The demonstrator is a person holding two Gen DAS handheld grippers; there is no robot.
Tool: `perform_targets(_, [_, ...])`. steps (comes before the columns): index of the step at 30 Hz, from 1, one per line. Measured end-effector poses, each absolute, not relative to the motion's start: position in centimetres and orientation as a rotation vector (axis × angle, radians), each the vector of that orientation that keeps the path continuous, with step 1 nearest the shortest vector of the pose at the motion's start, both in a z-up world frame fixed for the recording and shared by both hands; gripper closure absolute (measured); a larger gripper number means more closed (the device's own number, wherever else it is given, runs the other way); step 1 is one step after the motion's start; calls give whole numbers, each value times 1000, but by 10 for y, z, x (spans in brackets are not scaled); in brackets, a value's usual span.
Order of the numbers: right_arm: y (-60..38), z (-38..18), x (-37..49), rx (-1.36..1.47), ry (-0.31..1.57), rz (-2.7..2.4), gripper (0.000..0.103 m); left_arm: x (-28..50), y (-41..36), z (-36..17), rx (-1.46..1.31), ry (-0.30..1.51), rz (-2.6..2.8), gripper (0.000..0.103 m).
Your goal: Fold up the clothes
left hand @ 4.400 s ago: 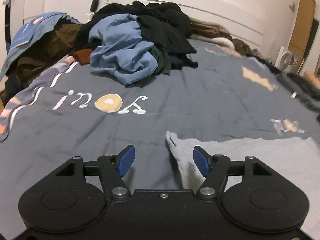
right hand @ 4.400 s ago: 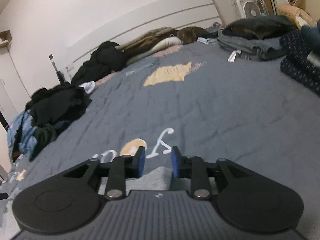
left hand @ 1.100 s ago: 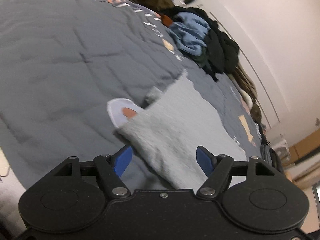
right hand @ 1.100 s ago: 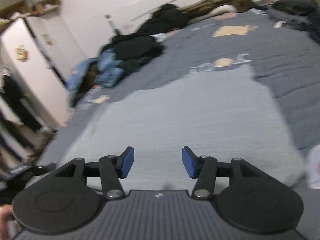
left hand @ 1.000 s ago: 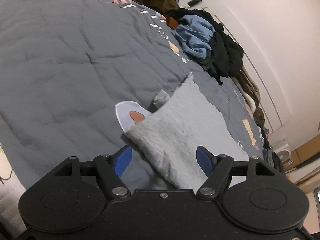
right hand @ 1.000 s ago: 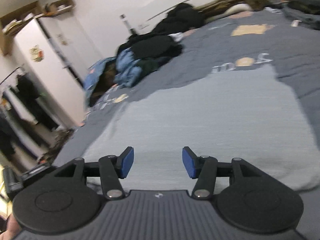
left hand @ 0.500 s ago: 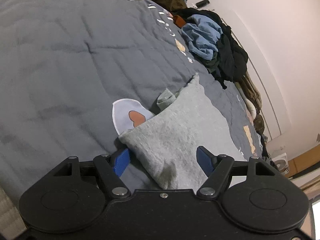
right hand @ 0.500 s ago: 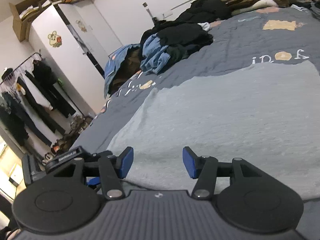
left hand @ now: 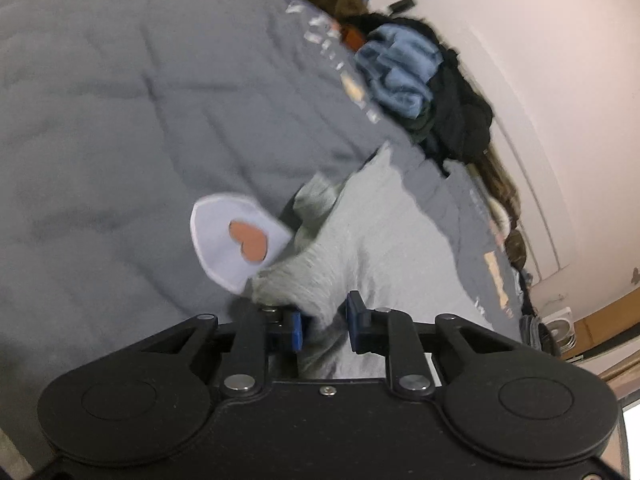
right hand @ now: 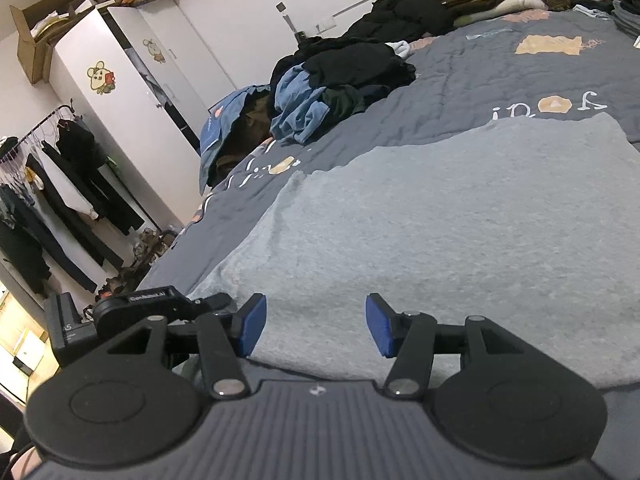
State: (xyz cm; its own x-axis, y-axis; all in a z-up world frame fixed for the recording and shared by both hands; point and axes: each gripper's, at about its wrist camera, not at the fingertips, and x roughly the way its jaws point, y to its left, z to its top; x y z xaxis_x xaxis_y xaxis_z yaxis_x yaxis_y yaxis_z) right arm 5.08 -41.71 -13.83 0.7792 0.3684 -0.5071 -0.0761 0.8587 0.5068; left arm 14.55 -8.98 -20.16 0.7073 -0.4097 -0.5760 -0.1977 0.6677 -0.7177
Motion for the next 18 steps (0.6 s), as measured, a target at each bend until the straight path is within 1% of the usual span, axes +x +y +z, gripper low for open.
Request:
perform_targets(1, [-417,-138,50,485,638,250,49,147,-91,-205,-861,826,-131,74])
perform_targets(4, [-418,-138,50,481,639,248,48,149,-94,-204,-860,806,-126,68])
perform_targets(6, [-418,-138,50,483,641,248,48,150,-96,-203,-859,793,-122,56])
perform_targets(8, [-419,-139,50,482,644,247,48,151,-98,-203,-858,780,-119,53])
perform_targets(10, [-420,-139,49,481,647,246,48,152,-100,-202,-856,767,-115,53])
perform_targets(11, [-421,-139,48,483,645,247,48,153,-100,-202,-859,756,-114,56])
perform_targets(12, [-422,-139,47,485,643,248,48,153,-100,-202,-863,746,-115,64])
perform_targets(13, [-423,-138,46,487,641,249,48,152,-101,-199,-853,738,-115,73])
perform_targets(14, [-424,-138,45,489,639,249,48,152,-102,-197,-843,730,-116,88])
perform_targets(16, [-426,-138,45,495,639,250,48,150,-105,-192,-822,714,-116,91])
perform_targets(18, [-428,-138,43,495,641,245,47,150,-113,-182,-730,691,-117,93])
